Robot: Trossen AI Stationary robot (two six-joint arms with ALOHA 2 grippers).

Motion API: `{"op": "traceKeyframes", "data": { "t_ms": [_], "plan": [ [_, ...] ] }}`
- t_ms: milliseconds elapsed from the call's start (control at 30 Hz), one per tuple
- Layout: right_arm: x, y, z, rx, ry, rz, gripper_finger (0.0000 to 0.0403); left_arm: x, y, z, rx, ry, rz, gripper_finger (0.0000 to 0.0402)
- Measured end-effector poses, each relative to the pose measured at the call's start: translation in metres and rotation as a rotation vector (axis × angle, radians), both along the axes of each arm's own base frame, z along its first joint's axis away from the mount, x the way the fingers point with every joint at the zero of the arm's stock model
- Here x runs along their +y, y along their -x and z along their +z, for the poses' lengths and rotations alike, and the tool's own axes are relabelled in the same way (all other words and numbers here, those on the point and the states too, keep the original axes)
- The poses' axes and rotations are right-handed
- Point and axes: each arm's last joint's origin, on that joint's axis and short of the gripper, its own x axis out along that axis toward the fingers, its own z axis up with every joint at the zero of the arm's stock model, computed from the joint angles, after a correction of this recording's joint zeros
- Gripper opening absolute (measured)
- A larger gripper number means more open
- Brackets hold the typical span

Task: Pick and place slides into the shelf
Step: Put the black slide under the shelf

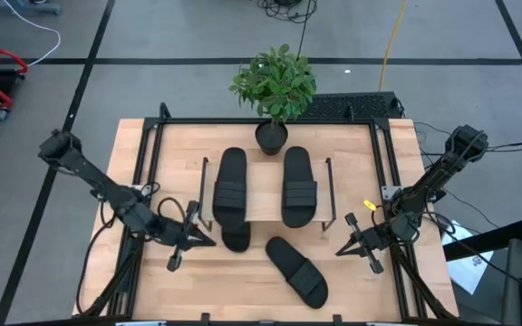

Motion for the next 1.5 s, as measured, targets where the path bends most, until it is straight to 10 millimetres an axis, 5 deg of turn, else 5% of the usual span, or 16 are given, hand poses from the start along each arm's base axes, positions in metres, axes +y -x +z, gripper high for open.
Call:
{"op": "traceKeyframes", "data": {
  "t_ms": [400, 900, 1200, 1333, 1500],
  "plan": [
    [0.006, 0.003, 0.004, -0.048, 0.008, 0.217, 0.0000, 0.004, 0.031, -0.064, 0.023, 0.081, -0.060, 0.0001],
    [0.011, 0.003, 0.013, -0.077, -0.041, 0.321, 0.0002, 0.005, 0.035, -0.078, 0.088, -0.016, -0.067, 0.0002],
    [0.081, -0.007, 0.052, -0.023, 0.176, 0.270, 0.0031, 0.006, 0.034, -0.076, 0.058, -0.028, -0.019, 0.0004],
    [0.116, -0.012, 0.045, 0.125, 0.317, 0.119, 0.0055, 0.006, 0.034, -0.076, 0.057, -0.034, -0.019, 0.0004],
    [0.147, -0.018, 0.034, 0.242, 0.208, 0.056, 0.0105, 0.006, 0.034, -0.076, 0.057, -0.034, -0.019, 0.0016]
  ]
}}
